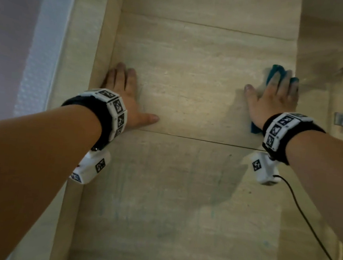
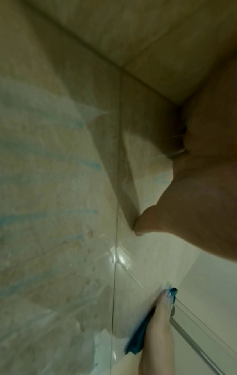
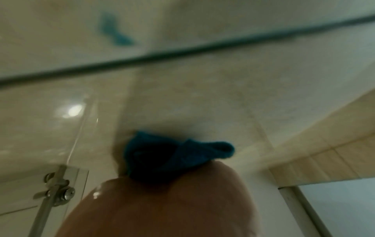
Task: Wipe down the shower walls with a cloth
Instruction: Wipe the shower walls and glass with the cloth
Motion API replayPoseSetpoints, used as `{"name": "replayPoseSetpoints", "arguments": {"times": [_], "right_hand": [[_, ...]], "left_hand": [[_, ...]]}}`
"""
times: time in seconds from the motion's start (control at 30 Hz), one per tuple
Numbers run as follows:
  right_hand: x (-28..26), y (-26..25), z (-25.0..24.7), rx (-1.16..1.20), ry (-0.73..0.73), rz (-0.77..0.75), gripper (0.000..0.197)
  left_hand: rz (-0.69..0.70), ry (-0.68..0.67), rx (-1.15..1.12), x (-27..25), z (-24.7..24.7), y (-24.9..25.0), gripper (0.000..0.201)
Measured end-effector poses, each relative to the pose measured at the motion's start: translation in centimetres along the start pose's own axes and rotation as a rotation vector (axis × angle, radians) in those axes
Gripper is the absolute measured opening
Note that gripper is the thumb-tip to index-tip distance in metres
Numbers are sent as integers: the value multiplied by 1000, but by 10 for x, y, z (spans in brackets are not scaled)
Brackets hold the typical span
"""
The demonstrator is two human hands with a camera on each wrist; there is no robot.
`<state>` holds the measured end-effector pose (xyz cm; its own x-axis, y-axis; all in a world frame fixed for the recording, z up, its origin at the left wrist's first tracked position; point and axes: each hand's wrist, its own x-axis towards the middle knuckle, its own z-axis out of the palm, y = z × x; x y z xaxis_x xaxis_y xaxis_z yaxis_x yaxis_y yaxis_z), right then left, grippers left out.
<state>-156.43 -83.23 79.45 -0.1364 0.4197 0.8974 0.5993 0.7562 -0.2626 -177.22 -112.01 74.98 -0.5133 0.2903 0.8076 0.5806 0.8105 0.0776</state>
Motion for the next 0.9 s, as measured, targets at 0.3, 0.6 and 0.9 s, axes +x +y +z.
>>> {"name": "replayPoseSetpoints", "arguments": {"times": [0.3, 0.6, 0.9], "right_hand": [[-25, -129, 14, -63, 13, -362, 89], [3, -91, 6, -83, 35, -374, 84], [14, -7, -1, 22, 64, -38, 91]], "left_hand": [[-16, 84, -99, -2, 12, 0, 149], [-11, 71, -129, -1, 15, -3, 149], [10, 95, -111, -1, 16, -2, 150]]}}
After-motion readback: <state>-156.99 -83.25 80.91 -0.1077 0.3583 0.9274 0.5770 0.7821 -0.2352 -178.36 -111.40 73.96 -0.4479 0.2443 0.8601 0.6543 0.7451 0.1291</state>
